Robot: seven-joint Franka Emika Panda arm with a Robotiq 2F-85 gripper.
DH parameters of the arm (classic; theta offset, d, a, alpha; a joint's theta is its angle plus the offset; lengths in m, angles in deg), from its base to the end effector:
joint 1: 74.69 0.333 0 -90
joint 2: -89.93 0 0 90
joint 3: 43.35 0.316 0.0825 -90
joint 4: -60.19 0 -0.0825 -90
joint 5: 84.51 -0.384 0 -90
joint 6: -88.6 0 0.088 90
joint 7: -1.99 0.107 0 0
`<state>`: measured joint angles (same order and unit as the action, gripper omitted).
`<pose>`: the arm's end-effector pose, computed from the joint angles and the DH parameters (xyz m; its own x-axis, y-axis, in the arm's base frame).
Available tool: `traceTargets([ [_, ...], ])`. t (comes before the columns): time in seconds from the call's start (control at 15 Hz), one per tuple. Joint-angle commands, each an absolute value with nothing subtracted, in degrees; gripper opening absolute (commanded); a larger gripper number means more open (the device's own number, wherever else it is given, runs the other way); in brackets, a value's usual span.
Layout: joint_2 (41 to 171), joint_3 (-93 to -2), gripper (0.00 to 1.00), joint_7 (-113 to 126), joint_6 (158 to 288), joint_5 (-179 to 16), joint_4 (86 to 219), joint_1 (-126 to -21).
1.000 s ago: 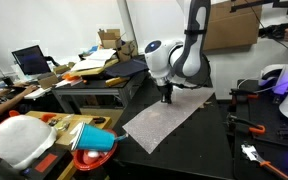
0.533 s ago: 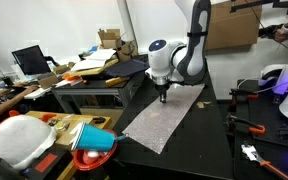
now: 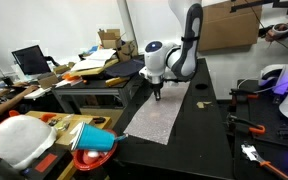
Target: Unfold the white cloth
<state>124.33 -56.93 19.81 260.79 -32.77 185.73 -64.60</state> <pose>0.5418 0.0180 0.1207 0.8281 0.5521 0.0974 0.4921 -0.7991 0.3455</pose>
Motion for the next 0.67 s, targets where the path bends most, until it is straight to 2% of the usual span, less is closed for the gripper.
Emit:
traceTargets([
  [0.0,129.39,-57.55,0.0,16.41,262.39,-30.68,180.53,-65.55],
  [0.6,130.52,-58.16,0.0,13.66,260.89,-29.6,174.81,-65.98],
])
